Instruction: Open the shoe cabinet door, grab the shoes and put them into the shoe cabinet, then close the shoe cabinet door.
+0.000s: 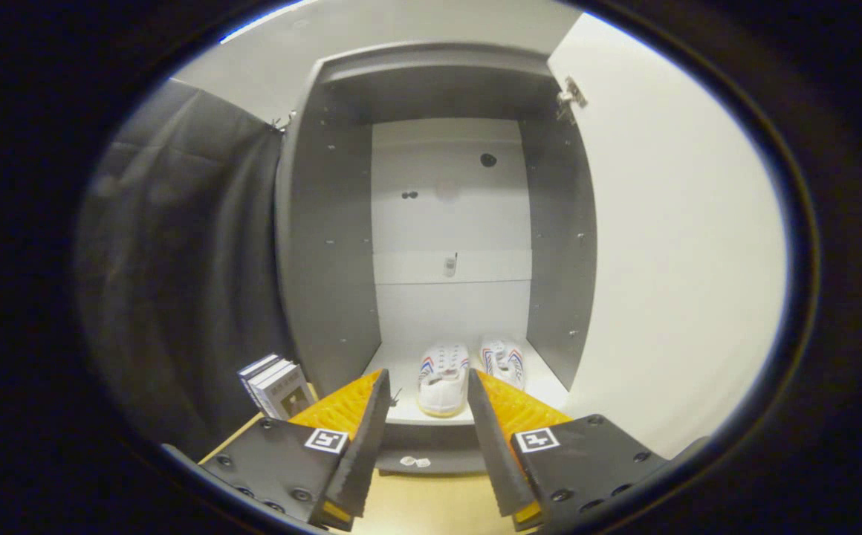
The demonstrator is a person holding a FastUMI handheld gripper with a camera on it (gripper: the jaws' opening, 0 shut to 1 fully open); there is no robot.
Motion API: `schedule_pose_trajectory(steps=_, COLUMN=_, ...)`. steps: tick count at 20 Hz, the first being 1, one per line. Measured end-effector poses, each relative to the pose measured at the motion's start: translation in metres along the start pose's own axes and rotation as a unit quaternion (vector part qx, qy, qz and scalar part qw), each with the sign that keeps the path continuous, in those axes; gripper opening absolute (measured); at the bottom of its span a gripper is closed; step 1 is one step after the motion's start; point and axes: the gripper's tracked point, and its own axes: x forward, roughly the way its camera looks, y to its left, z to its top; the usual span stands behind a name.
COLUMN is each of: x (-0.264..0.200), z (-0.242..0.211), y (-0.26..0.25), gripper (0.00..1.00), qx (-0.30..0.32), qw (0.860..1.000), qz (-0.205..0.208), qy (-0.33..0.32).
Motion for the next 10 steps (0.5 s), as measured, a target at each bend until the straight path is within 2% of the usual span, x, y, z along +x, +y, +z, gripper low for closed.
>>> schedule_pose_trajectory(steps=6, x=-0.106, z=0.004, y=0.026, gripper=0.97, qx=0.011, qw=1.0, qz=-0.007, qy=-0.008)
schedule_pose_trajectory(steps=10, x=-0.165, z=0.011, y=0.008, gripper=0.96, qx=0.021, qw=0.999, qz=-0.023, qy=-0.014)
